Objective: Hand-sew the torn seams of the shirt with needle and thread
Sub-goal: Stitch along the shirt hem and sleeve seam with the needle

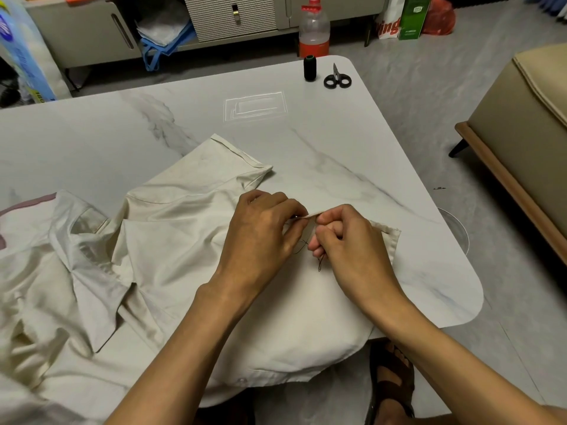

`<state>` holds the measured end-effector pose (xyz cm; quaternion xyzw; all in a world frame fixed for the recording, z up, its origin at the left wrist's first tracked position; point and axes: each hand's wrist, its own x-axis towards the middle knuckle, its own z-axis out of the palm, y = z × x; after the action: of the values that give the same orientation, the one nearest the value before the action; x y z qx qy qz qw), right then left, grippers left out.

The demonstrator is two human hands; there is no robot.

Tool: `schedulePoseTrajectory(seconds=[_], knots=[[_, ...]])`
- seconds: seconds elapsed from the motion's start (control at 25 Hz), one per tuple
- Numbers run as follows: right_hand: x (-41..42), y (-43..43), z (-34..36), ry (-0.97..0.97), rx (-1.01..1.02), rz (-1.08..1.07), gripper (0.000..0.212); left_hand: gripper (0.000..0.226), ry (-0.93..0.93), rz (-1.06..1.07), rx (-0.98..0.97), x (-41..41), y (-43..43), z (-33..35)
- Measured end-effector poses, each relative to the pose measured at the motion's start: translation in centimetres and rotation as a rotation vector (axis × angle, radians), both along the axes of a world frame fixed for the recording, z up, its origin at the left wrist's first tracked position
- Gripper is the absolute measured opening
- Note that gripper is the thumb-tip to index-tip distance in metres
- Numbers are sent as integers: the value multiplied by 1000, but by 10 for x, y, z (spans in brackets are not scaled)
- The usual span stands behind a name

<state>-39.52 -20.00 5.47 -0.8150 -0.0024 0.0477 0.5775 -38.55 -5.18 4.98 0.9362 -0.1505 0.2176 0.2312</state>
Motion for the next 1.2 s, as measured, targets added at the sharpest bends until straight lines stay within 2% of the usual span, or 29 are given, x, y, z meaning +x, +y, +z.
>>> schedulePoseTrajectory(seconds=[0.12, 0.28, 0.4, 0.56, 0.68, 0.8, 0.88, 1.04, 1.2], knots=[[-2, -1, 2, -14, 15, 13, 23, 4, -1, -3, -4, 0, 0, -1], [-4, -2, 3, -120, -36, 9, 26, 5, -7, -70, -24, 0, 0, 1], [-3, -2, 3, -122, -13, -2, 31, 5, -11, -131, -5, 0, 0, 2], [-3, -4, 6, -108, -48, 39, 19, 6, -16, -40, -23, 0, 4, 2], [-2, -12, 13, -268, -199, 0, 2, 5, -15, -3, -61, 1, 7, 3], [8, -26, 25, -419, -320, -151, 8, 4, -8, -5, -82, 0, 7, 2], [16, -33, 28, -328, -297, -186, 11, 5, -12, -17, -79, 0, 6, 2], [25, -31, 22, 147, -81, 73, 11, 7, -26, -46, -68, -1, 6, 3], [28, -31, 24, 300, 82, 143, 6, 9, -48, -75, -47, -1, 8, 3]])
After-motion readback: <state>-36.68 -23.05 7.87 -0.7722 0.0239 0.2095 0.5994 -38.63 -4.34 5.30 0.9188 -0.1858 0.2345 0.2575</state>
